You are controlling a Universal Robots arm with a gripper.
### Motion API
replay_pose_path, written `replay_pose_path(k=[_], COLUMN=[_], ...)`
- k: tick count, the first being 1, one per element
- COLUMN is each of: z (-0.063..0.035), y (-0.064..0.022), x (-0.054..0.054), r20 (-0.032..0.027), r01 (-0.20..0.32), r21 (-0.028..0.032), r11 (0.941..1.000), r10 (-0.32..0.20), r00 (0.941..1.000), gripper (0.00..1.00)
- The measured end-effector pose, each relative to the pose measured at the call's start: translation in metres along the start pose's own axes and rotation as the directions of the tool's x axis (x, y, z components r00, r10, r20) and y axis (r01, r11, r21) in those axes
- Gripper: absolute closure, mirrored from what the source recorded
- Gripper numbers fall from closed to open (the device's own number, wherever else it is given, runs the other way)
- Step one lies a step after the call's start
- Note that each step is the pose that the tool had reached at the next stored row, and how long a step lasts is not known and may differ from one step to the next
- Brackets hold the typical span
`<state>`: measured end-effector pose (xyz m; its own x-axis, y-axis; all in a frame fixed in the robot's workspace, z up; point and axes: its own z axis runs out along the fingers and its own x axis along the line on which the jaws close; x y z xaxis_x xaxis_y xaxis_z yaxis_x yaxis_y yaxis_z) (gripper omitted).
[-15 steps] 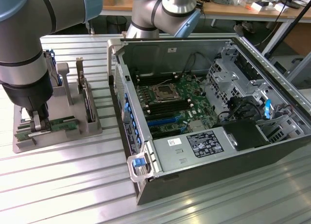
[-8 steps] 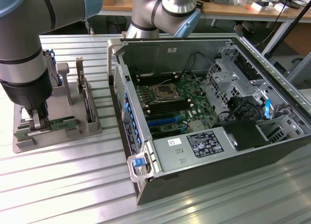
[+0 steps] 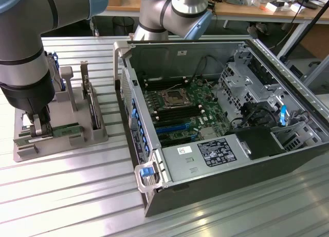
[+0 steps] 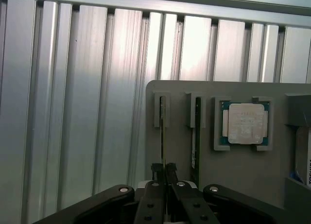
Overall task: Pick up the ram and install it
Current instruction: 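Pick up the ram and move it above insertion slot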
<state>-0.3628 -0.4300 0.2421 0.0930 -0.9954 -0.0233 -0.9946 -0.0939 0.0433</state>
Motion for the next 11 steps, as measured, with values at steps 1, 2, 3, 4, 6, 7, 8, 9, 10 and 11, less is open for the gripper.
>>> replay_pose_path(k=[1, 2, 3, 4, 6, 7, 8, 9, 10, 11], z=[-0.0005, -0.0012, -0.0015, -0.0025, -0.0034, -0.0042, -0.0048, -0.0055, -0.0064, -0.0074], y=[0.0, 0.0001, 0.0001, 0.0001, 0.0002, 0.0002, 0.0002, 0.0002, 0.0003, 0.0003], x=[0.0, 0.0, -0.0001, -0.0001, -0.0001, -0.0001, -0.0001, -0.0001, -0.0002, -0.0002], r20=[-0.0001, 0.0, 0.0, 0.0, 0.0, 0.0, 0.0, 0.0, 0.0, -0.0001], r01=[0.0, 0.0, 0.0, 0.0, 0.0, 0.0, 0.0, 0.0, 0.0, 0.0], r21=[-0.0001, 0.0, 0.0, 0.0001, 0.0, 0.0, -0.0001, 0.0001, 0.0, -0.0001], r11=[1.0, 1.0, 1.0, 1.0, 1.0, 1.0, 1.0, 1.0, 1.0, 1.0], r10=[0.0, 0.0, 0.0, 0.0, 0.0, 0.0, 0.0, 0.0, 0.0, 0.0], r00=[1.0, 1.0, 1.0, 1.0, 1.0, 1.0, 1.0, 1.0, 1.0, 1.0], gripper=[0.88, 0.88, 0.88, 0.88, 0.88, 0.88, 0.88, 0.88, 0.88, 0.88])
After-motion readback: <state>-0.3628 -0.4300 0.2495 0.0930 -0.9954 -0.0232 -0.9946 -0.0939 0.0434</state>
